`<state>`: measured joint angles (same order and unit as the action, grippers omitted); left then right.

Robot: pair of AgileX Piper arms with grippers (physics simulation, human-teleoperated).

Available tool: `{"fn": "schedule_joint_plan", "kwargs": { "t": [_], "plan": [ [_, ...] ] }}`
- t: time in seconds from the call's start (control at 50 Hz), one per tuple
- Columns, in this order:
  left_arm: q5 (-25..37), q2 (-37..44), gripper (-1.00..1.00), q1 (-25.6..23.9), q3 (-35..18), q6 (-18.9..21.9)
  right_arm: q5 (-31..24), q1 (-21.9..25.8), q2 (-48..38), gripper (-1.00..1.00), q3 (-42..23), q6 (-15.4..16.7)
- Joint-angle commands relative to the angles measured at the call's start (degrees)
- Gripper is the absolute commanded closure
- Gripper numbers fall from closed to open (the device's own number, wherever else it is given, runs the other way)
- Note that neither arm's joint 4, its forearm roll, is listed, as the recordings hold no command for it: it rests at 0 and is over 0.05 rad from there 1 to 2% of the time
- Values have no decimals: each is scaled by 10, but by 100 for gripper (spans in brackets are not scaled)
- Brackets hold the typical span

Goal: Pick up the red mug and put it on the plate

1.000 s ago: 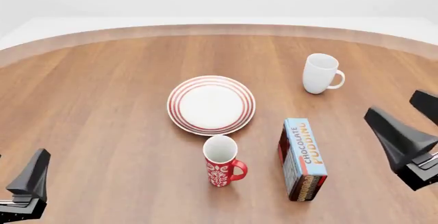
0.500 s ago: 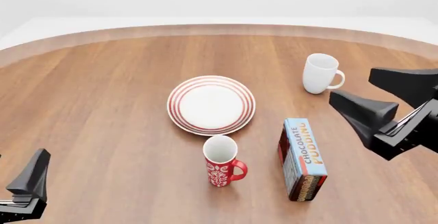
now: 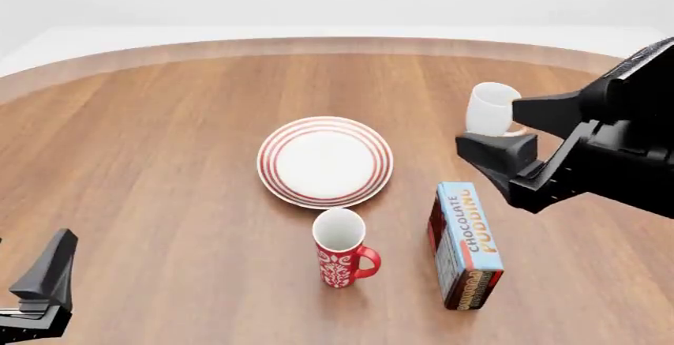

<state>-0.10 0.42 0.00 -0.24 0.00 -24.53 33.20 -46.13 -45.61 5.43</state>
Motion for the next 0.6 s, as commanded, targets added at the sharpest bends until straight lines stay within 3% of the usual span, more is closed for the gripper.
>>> {"fn": "schedule_joint_plan", "kwargs": {
  "t": [0.02, 0.6],
  "plan": [
    [0, 0, -100, 0, 0, 0, -40, 23, -50, -100, -42, 5],
    [0, 0, -100, 0, 0, 0, -58, 44, -111, -100, -30, 3]
  ]
}}
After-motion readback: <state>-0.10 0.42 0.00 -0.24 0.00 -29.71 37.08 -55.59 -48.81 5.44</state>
